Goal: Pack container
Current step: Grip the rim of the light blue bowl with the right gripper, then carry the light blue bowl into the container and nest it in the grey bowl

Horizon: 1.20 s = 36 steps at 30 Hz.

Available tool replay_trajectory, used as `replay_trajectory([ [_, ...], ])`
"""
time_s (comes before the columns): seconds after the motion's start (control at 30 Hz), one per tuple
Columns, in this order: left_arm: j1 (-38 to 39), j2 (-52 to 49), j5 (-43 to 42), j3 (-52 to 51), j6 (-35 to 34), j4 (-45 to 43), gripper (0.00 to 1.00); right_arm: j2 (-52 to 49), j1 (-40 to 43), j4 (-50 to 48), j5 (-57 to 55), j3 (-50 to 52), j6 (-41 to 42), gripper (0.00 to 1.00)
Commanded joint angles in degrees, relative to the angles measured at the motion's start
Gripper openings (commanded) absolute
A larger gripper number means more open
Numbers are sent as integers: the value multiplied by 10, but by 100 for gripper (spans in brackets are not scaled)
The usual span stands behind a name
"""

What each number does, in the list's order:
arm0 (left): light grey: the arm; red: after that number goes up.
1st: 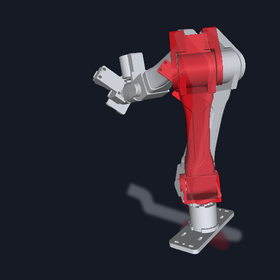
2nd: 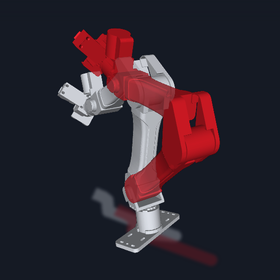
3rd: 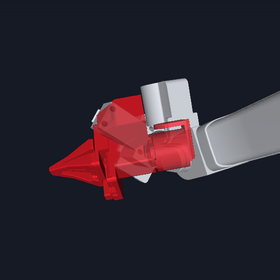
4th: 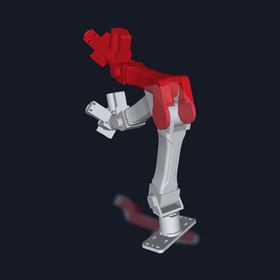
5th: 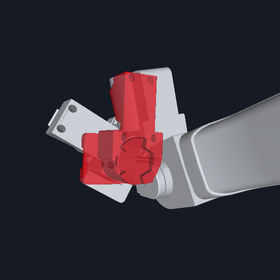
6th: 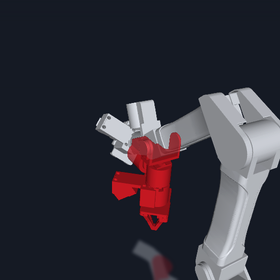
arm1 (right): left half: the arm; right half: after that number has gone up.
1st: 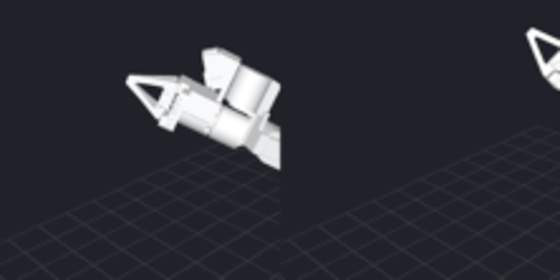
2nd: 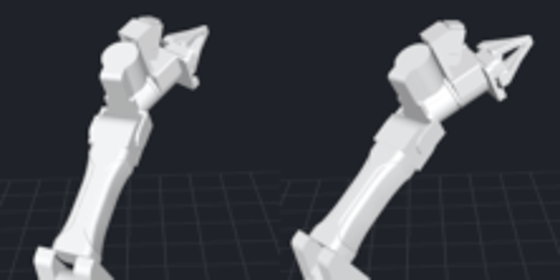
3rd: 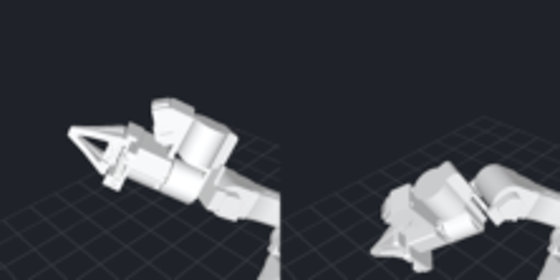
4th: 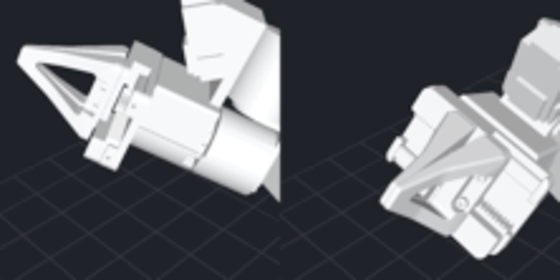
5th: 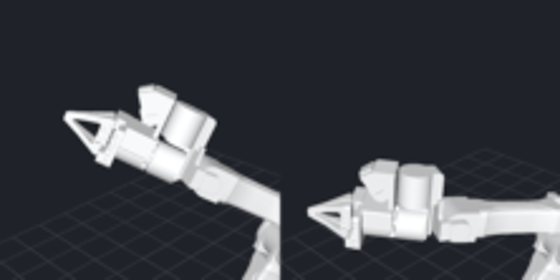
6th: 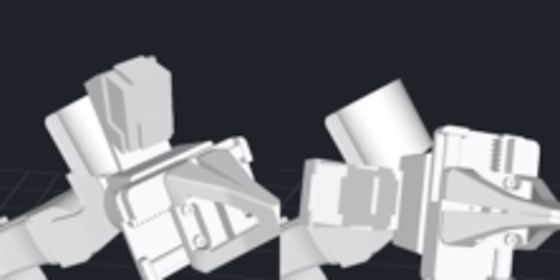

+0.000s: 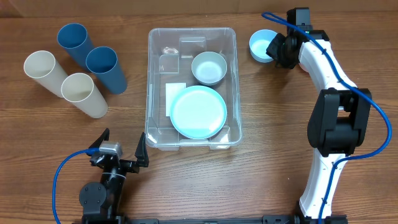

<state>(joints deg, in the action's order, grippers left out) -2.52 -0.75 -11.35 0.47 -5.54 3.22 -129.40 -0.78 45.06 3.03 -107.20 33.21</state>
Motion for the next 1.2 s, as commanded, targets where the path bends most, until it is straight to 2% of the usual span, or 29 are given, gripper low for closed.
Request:
replay_trajectory([
  [0.0, -5, 3, -1, -2, 9, 0, 100, -15, 0, -4, 1, 0, 19, 39],
  [0.13, -5, 3, -1, -2, 9, 0, 100, -29, 0, -4, 1, 0, 26, 29],
  [0.27, -5, 3, -1, -2, 9, 0, 100, -29, 0, -6, 1, 0, 26, 26],
  [0.33, -5, 3, -1, -2, 9, 0, 100, -29, 0, -8, 1, 0, 26, 20],
  [0.37, -5, 3, -1, -2, 9, 0, 100, -29, 0, -9, 1, 0, 27, 16],
  [0.4, -5, 3, -1, -2, 9, 0, 100, -29, 0, -8, 1, 0, 26, 4],
  [0.6, -5, 3, -1, -2, 9, 0, 100, -21, 5, 11, 0, -15, 21, 4],
  [0.8, -5, 3, -1, -2, 9, 0, 100, 68, 9, 117, -49, -132, -20, 4],
  [0.93, -5, 3, -1, -2, 9, 0, 100, 136, 0, 174, -43, -190, -27, 4],
  [1.03, -5, 3, -1, -2, 9, 0, 100, 184, -35, 203, -18, -191, -61, 4],
  [1.17, -5, 3, -1, -2, 9, 0, 100, 188, -113, 257, -26, -178, -82, 4],
])
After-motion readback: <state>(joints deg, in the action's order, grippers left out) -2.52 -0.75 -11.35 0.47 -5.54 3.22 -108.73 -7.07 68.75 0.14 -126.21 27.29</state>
